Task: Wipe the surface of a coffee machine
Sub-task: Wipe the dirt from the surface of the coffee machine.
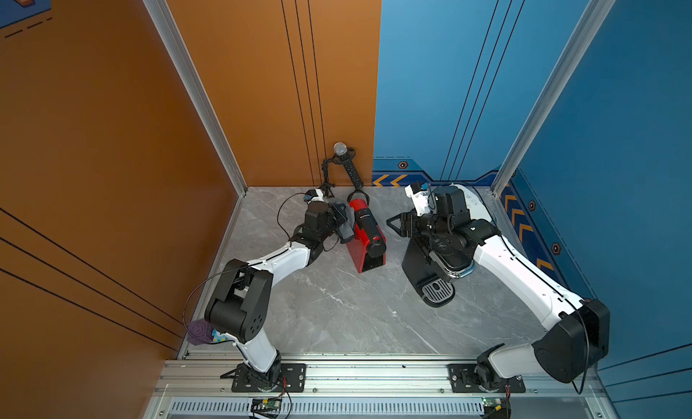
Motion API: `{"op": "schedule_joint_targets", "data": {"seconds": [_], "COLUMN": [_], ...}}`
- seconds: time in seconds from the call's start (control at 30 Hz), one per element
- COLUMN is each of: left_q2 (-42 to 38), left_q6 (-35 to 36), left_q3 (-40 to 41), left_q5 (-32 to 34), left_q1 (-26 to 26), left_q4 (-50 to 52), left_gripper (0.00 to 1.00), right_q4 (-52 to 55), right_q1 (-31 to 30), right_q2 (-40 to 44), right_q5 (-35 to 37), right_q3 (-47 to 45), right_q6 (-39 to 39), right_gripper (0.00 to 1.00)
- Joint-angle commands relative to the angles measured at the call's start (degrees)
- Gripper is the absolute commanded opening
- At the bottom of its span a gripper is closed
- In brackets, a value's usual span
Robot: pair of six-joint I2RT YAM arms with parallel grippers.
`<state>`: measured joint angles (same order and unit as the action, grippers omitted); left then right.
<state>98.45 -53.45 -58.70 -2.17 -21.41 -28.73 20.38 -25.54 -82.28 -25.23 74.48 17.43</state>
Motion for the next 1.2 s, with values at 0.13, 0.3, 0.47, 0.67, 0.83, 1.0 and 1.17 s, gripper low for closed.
{"op": "schedule_joint_targets", "data": {"seconds": [0.13,0.3,0.47,0.67,0.83,1.0,1.17], "left_q2": [10.2,9.9,5.3,-6.0,-13.3,-15.6,-13.7], "left_q6": [-0.2,0.1,0.0,-1.4,-2.4,-2.2,-4.3], "left_q3": [2.4,4.7,7.9,12.8,13.1,11.6,14.9], "left_q5": [-5.3,-5.8,-6.0,-3.3,-1.7,-0.2,3.9], "left_q1": [-1.9,-3.0,-4.5,-8.3,-10.8,-13.0,-17.8], "left_q4": [3.7,3.8,3.9,3.9,4.3,6.7,6.6], "left_gripper": [0.00,0.00,0.00,0.00,0.00,0.00,0.00], "right_q4": [0.6,0.3,0.1,-0.3,-1.2,-1.1,-1.0], "right_q1": [0.3,0.3,0.3,0.3,0.1,-0.3,-0.3], "right_q2": [1.5,1.0,0.6,0.3,0.2,0.6,0.7], "right_q5": [-0.1,-0.1,-0.1,0.2,-0.3,0.1,1.0], "right_q3": [-1.2,-1.2,-0.9,-1.1,-0.9,-1.1,-1.4], "right_q6": [-0.4,-0.4,-0.3,-0.1,1.0,1.2,1.4], "right_gripper": [0.64,0.64,0.64,0.64,0.64,0.64,0.64]}}
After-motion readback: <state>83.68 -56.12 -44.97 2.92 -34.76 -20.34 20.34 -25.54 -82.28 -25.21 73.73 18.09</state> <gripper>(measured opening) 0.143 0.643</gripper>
